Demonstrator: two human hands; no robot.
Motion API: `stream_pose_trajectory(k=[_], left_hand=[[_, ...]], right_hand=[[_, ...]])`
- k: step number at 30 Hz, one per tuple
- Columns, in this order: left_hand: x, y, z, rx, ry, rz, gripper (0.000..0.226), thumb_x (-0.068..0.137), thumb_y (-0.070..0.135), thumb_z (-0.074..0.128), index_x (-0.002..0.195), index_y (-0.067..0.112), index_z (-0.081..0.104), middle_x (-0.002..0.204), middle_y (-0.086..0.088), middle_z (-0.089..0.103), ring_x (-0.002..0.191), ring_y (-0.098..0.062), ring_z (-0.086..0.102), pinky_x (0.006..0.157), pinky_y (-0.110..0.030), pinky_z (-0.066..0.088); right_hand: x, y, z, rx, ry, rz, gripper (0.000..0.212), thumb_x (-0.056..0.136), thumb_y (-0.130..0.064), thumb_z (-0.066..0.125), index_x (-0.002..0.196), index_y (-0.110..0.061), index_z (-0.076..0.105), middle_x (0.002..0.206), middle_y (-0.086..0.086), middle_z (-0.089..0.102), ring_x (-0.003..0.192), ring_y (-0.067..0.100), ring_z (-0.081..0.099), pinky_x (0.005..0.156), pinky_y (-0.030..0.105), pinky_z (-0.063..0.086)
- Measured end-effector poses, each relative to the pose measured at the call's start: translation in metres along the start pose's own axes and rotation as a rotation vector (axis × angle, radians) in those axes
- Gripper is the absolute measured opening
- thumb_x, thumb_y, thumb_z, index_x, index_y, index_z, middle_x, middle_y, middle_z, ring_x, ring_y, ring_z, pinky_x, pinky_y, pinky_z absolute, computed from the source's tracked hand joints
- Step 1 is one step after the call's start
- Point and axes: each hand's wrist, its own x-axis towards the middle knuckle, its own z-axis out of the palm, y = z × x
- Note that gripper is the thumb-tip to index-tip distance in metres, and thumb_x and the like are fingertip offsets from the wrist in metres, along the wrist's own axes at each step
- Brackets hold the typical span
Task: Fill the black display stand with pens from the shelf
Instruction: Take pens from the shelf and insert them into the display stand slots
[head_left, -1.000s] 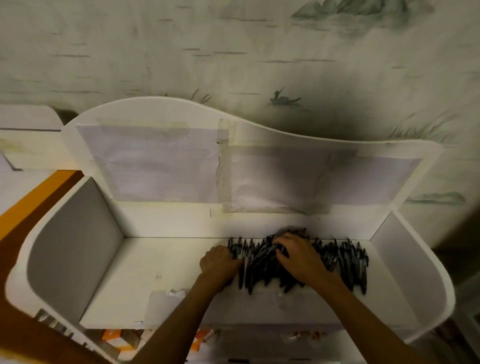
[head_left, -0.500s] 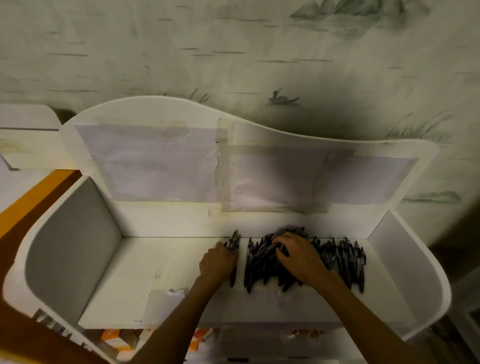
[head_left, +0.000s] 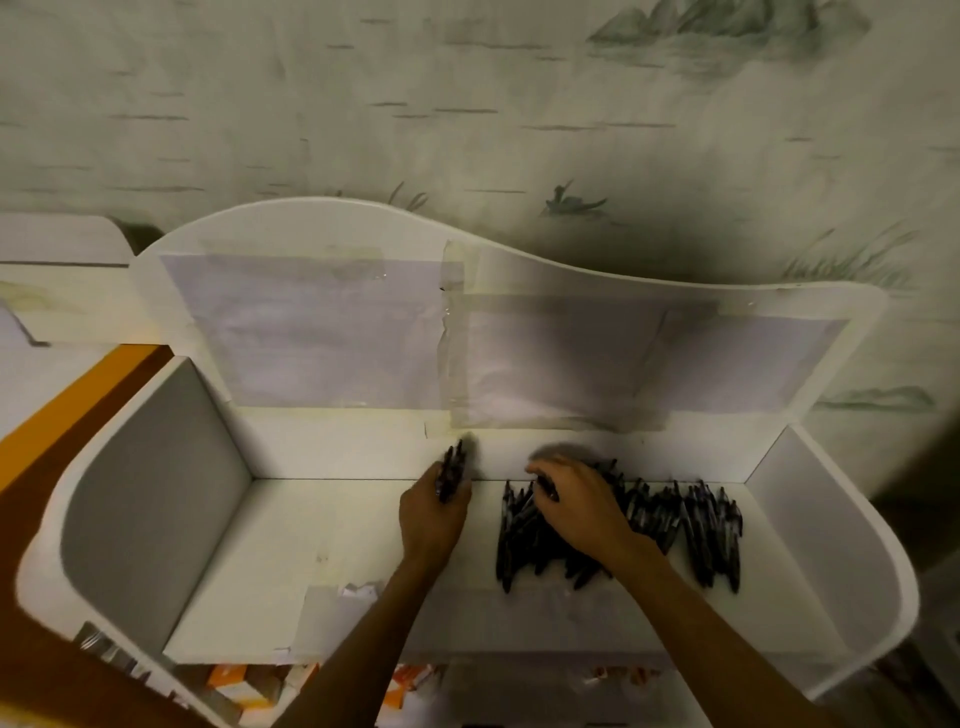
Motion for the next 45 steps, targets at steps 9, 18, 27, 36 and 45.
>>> stream_pose_trajectory(k=[9,18,27,36,45], left_hand=[[-0.004,-0.016,-0.002,-0.304,0.034,-0.146,0.017,0.082,0.036,0.079,0.094,0.028,0.072,0.084,0.015,0.072,0.084,-0.002,0.064,0.074,-0.026,0.049],[-0.009,-0.02,-0.003,-0.274,0.034,-0.154,0.027,0.087,0.031,0.074,0.065,0.027,0.06,0.061,0.021,0.064,0.057,0.007,0.055,0.054,-0.016,0.039],[-0.006,-0.016,-0.025,-0.221,0.011,-0.213,0.026,0.084,0.024,0.078,0.105,0.014,0.064,0.08,-0.001,0.064,0.066,-0.018,0.063,0.052,-0.03,0.056],[-0.01,-0.007,-0.107,-0.276,-0.145,-0.323,0.032,0.085,0.007,0.062,0.113,0.018,0.052,0.075,-0.011,0.054,0.057,-0.021,0.054,0.053,-0.033,0.055],[-0.038,0.006,-0.238,-0.328,0.046,-0.152,0.025,0.097,0.023,0.062,0.119,0.013,0.055,0.098,-0.008,0.068,0.053,-0.021,0.064,0.044,-0.027,0.05]], right_hand=[[-0.004,-0.005,0.007,-0.034,-0.022,-0.01,0.028,0.098,-0.023,0.056,0.124,-0.018,0.065,0.123,-0.002,0.065,0.097,0.012,0.063,0.088,0.022,0.048],[-0.009,-0.001,0.004,-0.035,-0.002,0.003,0.027,0.098,-0.021,0.057,0.123,-0.018,0.066,0.119,0.0,0.067,0.1,0.014,0.063,0.086,0.017,0.043],[-0.002,-0.016,-0.002,0.016,-0.04,-0.026,0.029,0.098,-0.021,0.057,0.125,-0.017,0.065,0.123,-0.001,0.065,0.096,0.012,0.064,0.087,0.024,0.051],[0.033,-0.084,0.015,0.166,-0.052,-0.128,0.027,0.097,-0.027,0.057,0.123,-0.024,0.065,0.122,-0.006,0.065,0.107,0.01,0.06,0.094,0.029,0.052],[0.067,-0.211,0.036,0.239,-0.042,-0.299,0.026,0.095,-0.029,0.061,0.121,-0.03,0.066,0.117,-0.013,0.067,0.094,-0.002,0.057,0.078,0.013,0.046]])
